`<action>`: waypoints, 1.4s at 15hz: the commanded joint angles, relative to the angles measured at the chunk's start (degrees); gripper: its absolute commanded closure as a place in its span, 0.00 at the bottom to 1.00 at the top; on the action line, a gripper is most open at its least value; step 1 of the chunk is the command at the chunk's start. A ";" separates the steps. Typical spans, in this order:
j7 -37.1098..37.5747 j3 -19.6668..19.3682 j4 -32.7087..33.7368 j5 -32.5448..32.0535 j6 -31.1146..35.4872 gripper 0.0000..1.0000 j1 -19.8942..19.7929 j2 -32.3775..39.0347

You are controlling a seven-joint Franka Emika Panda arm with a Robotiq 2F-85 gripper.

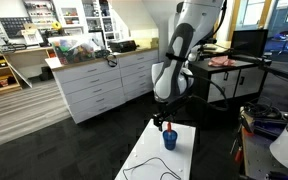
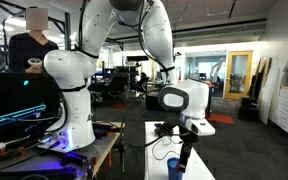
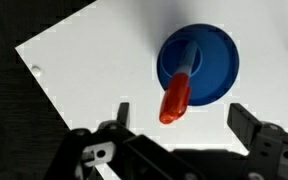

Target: Put the orange marker on the table

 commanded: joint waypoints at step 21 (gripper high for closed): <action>4.14 0.68 -0.21 1.67 -4.91 0.52 -0.98 -1.11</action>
